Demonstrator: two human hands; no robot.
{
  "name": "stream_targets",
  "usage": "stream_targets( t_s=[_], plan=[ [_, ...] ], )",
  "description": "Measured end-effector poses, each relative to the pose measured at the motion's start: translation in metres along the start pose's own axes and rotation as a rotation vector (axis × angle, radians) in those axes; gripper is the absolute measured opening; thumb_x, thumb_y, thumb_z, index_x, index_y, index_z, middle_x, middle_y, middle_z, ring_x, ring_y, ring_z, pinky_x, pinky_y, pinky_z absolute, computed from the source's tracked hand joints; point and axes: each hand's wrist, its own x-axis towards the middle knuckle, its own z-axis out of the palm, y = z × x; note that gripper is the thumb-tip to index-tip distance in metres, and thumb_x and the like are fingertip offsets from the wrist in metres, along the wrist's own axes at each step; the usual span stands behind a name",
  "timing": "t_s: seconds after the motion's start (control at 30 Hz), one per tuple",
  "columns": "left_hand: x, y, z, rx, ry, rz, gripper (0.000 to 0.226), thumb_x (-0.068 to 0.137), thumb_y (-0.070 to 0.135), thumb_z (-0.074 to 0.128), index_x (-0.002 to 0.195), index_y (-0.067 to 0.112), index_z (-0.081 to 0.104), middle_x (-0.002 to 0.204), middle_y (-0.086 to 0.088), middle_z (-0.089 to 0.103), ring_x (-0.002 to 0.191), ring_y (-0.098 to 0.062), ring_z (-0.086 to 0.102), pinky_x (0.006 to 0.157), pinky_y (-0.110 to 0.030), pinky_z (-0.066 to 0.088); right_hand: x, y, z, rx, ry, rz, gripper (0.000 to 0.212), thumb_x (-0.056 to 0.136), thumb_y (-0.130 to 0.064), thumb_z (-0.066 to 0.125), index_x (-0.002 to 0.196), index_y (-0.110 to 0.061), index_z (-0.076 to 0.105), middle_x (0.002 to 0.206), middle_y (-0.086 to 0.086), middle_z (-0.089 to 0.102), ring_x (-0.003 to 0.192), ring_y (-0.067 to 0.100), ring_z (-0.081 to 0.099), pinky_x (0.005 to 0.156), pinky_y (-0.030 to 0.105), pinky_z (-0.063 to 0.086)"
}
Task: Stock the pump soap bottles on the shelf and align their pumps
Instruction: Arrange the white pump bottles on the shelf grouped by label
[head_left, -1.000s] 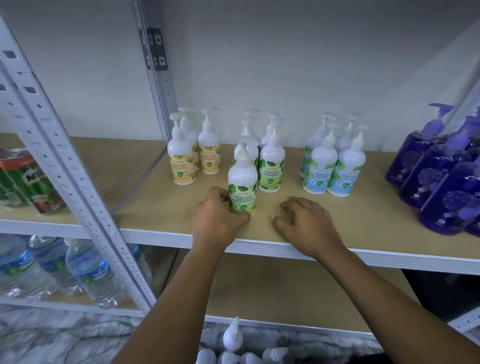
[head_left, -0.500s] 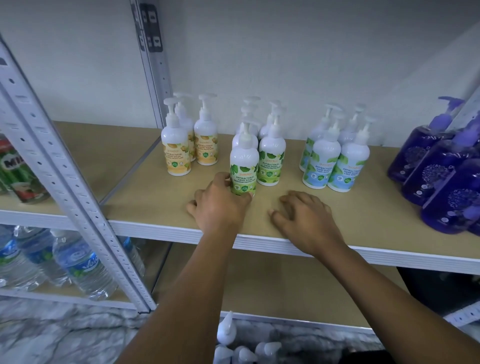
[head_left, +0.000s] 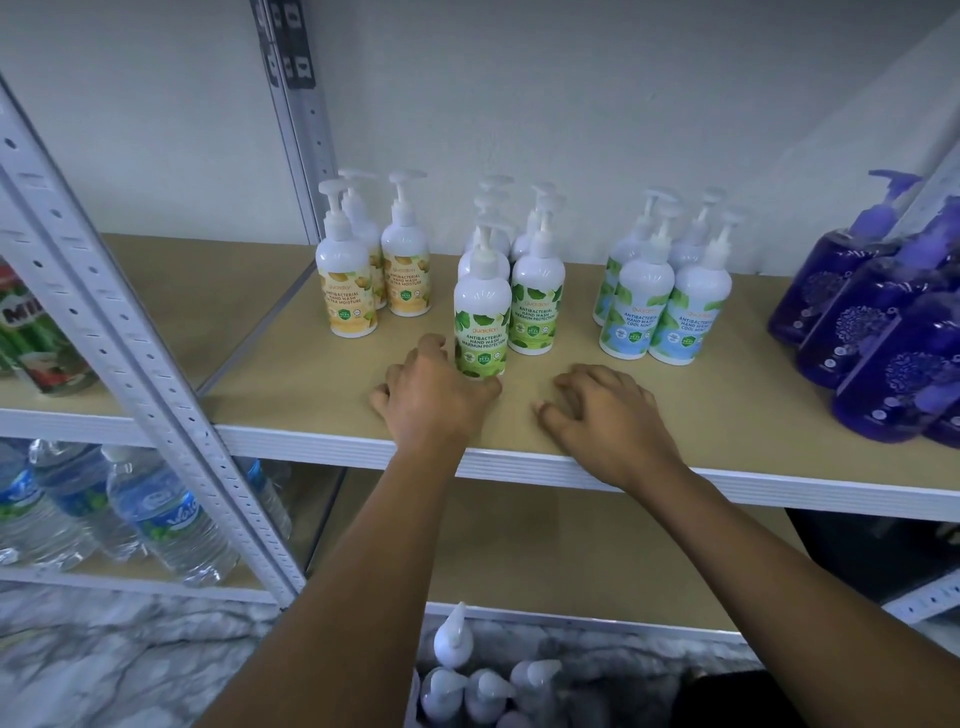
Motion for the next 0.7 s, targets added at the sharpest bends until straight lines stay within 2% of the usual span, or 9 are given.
stream_targets(
  t_s=[0.23, 0.37, 0.43, 0.5, 0.6, 0.7],
  plan=[
    [-0.034, -0.007, -0.019, 0.069, -0.044, 0.105, 0.078, 0.08, 0.051, 0.072, 0.144, 0.016, 0.044, 0.14, -0.004, 0.054, 0.13, -0.031, 0.046, 0.107, -0.043, 0.032, -0.038, -0.001, -0.018, 0.2, -0.009, -0.023, 0.033, 0.091, -0.043, 0.062, 0.117, -0.023, 0.068, 0.119, -0.003, 0.063, 0.114, 0.018, 0.054, 0.099, 0.034, 0.042],
    [-0.061, -0.007, -0.033, 0.022, -0.106, 0.148, 0.072, 0.083, 0.049, 0.07, 0.142, 0.015, 0.048, 0.139, -0.008, 0.054, 0.129, -0.031, 0.048, 0.108, -0.045, 0.04, -0.088, 0.007, -0.042, 0.349, 0.011, -0.023, 0.023, 0.092, -0.032, 0.065, 0.11, -0.021, 0.073, 0.107, -0.006, 0.069, 0.101, 0.009, 0.06, 0.09, 0.023, 0.046],
    [-0.077, -0.005, -0.037, -0.031, -0.161, 0.158, 0.066, 0.085, 0.048, 0.069, 0.14, 0.015, 0.051, 0.138, -0.007, 0.055, 0.126, -0.027, 0.052, 0.106, -0.044, 0.044, -0.116, 0.015, -0.051, 0.397, 0.056, 0.037, 0.017, 0.092, -0.03, 0.066, 0.105, -0.021, 0.074, 0.101, -0.01, 0.071, 0.095, 0.005, 0.062, 0.084, 0.014, 0.044],
    [-0.094, -0.003, -0.038, -0.091, -0.219, 0.176, 0.059, 0.087, 0.046, 0.069, 0.136, 0.015, 0.054, 0.135, -0.004, 0.057, 0.122, -0.022, 0.055, 0.101, -0.037, 0.045, -0.144, 0.026, -0.051, 0.459, 0.09, 0.133, 0.013, 0.091, -0.028, 0.068, 0.101, -0.022, 0.075, 0.094, -0.013, 0.072, 0.089, 0.005, 0.064, 0.084, 0.015, 0.046],
    [-0.125, -0.006, -0.033, -0.131, -0.305, 0.224, 0.051, 0.089, 0.044, 0.07, 0.129, 0.015, 0.059, 0.125, -0.001, 0.062, 0.114, -0.018, 0.059, 0.087, -0.028, 0.044, -0.184, 0.038, -0.041, 0.518, 0.029, 0.224, 0.007, 0.091, -0.03, 0.068, 0.096, -0.028, 0.073, 0.087, -0.017, 0.07, 0.083, 0.002, 0.064, 0.082, 0.021, 0.048],
    [-0.16, -0.025, -0.024, -0.144, -0.381, 0.178, 0.045, 0.087, 0.043, 0.073, 0.123, 0.017, 0.061, 0.115, 0.003, 0.066, 0.108, -0.014, 0.062, 0.088, -0.025, 0.044, -0.215, 0.043, -0.02, 0.569, -0.038, 0.279, 0.003, 0.091, -0.028, 0.069, 0.09, -0.03, 0.07, 0.082, -0.018, 0.067, 0.076, -0.004, 0.06, 0.074, 0.015, 0.045]
  ],
)
